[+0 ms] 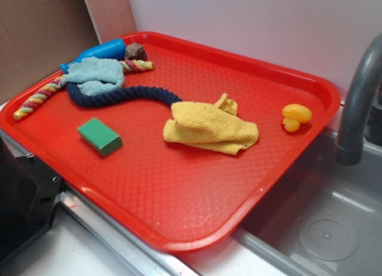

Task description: Grab the yellow cloth.

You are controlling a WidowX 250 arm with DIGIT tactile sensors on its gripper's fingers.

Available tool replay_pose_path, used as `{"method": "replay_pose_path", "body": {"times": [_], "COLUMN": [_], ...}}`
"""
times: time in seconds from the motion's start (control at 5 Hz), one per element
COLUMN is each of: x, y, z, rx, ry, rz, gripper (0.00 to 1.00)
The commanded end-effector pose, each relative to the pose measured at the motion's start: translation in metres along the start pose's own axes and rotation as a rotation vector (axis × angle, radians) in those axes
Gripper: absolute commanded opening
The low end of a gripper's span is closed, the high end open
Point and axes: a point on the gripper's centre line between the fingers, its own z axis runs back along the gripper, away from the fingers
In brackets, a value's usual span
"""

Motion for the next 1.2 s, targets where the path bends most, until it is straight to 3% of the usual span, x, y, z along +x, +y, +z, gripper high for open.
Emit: {"method": "replay_pose_path", "body": {"times": [0.0,0.2,0.4,0.6,0.8,1.0], "x": [0.0,0.044,0.075,0.113,0.13,0.135], "y": [0.0,-0.046,-0.075,-0.081,-0.066,-0.066], "z": [0.0,-0.057,-0.115,-0.163,-0.194,-0.217], "rx": [0.0,0.016,0.062,0.043,0.015,-0.012], "ry": [0.0,0.136,0.138,0.108,0.073,0.083], "rz": [0.0,-0.25,-0.503,-0.718,-0.735,-0.765], "gripper": [1.0,1.0,1.0,1.0,1.0,1.0]}}
